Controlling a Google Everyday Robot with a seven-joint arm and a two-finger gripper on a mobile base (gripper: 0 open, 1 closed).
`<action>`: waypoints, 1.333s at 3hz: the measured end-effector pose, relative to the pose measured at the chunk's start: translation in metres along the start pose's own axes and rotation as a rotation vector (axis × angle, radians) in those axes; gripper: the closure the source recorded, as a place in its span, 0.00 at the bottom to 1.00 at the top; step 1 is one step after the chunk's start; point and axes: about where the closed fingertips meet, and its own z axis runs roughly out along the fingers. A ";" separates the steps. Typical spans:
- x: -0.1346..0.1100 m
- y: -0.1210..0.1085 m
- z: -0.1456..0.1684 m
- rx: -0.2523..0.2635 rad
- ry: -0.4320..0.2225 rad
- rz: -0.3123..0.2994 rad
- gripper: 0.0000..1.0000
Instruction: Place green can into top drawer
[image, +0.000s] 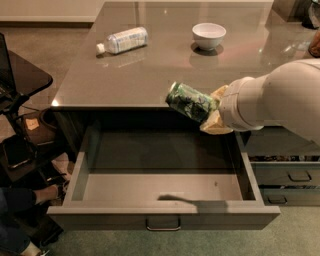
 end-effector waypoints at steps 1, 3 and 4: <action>0.020 0.041 0.013 -0.047 -0.017 0.017 1.00; 0.066 0.116 0.093 -0.175 0.031 0.002 1.00; 0.063 0.115 0.093 -0.171 0.032 -0.010 1.00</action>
Offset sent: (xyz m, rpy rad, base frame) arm -0.0667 -0.0116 -0.1683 0.0555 0.1924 0.0437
